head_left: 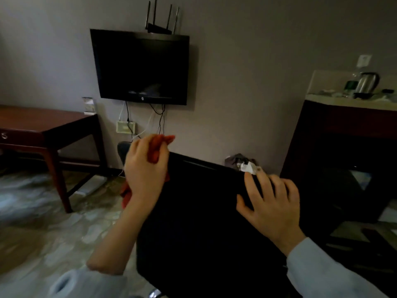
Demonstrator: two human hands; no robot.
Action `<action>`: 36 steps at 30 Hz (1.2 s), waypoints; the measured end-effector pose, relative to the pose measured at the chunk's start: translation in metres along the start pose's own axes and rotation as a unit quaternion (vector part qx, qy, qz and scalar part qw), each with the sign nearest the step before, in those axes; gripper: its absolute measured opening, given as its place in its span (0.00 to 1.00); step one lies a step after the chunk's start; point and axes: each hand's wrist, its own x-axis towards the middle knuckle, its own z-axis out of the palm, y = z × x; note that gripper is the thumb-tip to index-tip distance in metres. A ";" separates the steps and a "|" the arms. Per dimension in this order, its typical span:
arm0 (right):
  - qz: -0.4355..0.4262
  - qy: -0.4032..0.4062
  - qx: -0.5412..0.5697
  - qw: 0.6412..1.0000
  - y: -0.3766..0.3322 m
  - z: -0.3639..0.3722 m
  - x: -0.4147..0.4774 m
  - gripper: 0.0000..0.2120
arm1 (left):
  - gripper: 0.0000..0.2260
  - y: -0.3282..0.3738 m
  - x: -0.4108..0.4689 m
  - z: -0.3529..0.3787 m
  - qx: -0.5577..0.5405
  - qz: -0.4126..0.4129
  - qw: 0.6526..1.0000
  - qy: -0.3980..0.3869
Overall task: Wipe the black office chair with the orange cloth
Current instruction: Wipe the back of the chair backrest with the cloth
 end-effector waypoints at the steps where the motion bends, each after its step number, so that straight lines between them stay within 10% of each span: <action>1: 0.003 -0.008 -0.001 1.000 -0.002 0.000 0.001 0.17 | 0.17 0.000 0.000 -0.001 0.011 -0.027 1.000 -0.002; 8: 0.077 -0.052 0.033 0.995 -0.028 -0.009 0.009 0.15 | 0.13 0.024 -0.017 0.007 -0.055 -0.117 0.991 0.029; 20: 0.061 -0.221 0.135 0.964 0.026 -0.057 0.020 0.21 | 0.15 0.065 -0.069 0.019 0.024 0.104 0.991 -0.082; 25: 0.193 -0.354 0.231 0.886 0.067 -0.073 -0.011 0.25 | 0.11 0.058 -0.053 0.016 -0.021 0.015 0.999 -0.038; 30: 0.227 -0.347 0.251 0.874 0.051 -0.076 -0.002 0.25 | 0.09 0.088 -0.068 0.027 -0.014 -0.025 0.999 -0.026; 36: 0.254 -0.303 0.285 0.873 0.034 -0.079 -0.003 0.15 | 0.13 0.150 -0.143 0.047 -0.019 0.148 0.985 -0.088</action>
